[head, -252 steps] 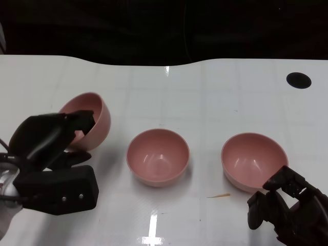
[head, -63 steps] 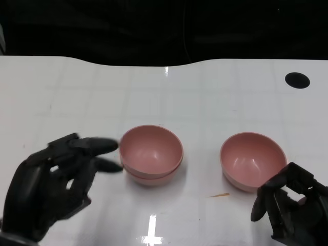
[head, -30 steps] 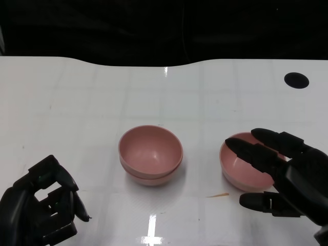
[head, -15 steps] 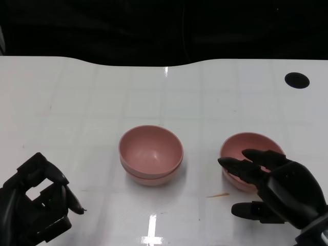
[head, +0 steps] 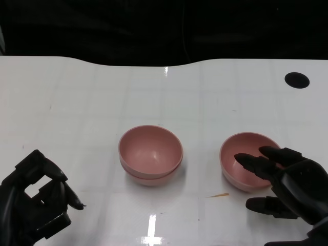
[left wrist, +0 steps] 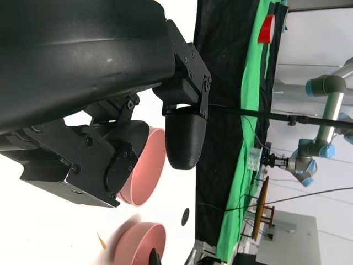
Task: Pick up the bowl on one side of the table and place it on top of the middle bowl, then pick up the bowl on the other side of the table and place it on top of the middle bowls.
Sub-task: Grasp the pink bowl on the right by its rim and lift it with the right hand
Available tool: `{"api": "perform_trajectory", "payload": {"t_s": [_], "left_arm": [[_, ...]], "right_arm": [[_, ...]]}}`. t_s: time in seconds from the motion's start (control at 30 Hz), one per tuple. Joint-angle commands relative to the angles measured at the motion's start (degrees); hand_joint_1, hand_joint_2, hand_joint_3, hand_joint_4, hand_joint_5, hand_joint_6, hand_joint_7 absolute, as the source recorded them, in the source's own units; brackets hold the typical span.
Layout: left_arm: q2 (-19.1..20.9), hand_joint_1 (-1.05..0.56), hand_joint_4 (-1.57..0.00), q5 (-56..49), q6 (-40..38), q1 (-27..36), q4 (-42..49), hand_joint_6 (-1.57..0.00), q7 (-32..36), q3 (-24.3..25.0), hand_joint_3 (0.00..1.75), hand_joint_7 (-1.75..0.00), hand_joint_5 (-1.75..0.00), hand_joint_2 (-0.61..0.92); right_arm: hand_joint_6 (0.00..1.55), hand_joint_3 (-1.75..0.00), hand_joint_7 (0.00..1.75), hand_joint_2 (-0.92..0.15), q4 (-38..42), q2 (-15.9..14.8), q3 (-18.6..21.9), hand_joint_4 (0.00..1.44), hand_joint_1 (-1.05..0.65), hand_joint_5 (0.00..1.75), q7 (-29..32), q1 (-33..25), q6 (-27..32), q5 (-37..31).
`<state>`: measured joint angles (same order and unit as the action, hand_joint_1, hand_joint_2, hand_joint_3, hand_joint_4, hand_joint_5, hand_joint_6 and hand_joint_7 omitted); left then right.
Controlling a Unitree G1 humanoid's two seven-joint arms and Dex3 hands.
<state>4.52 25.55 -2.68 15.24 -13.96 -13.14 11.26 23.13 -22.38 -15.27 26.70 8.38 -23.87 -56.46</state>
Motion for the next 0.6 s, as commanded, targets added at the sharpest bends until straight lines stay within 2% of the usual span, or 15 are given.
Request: {"api": "perform_trajectory", "payload": {"t_s": [0.03,0.3,0.6], "left_arm": [[0.03,0.07,-0.78,0.25,-0.39,-0.11,-0.09,-0.6,0.17,0.7,1.38,-1.75,-1.75,0.63],[-0.63,0.07,-0.77,-0.18,-1.32,-0.03,-0.79,-0.59,1.29,0.74,1.38,-1.75,-1.75,0.62],[-1.12,0.07,-0.75,-0.44,-1.35,0.06,-0.97,-0.59,1.47,0.65,1.38,-1.75,-1.75,0.62]], "right_arm": [[0.53,-0.28,0.0,-0.92,-0.44,-2.12,-0.51,0.55,-0.82,0.01,-0.77,1.19,1.24,1.38],[0.55,-0.25,0.01,-0.92,6.48,-2.05,-3.7,0.56,-0.79,0.01,0.91,4.91,2.05,1.72],[0.65,-0.12,0.03,-0.92,19.75,-1.16,-10.85,0.65,-0.64,0.03,9.18,12.34,-1.23,0.18]]}}
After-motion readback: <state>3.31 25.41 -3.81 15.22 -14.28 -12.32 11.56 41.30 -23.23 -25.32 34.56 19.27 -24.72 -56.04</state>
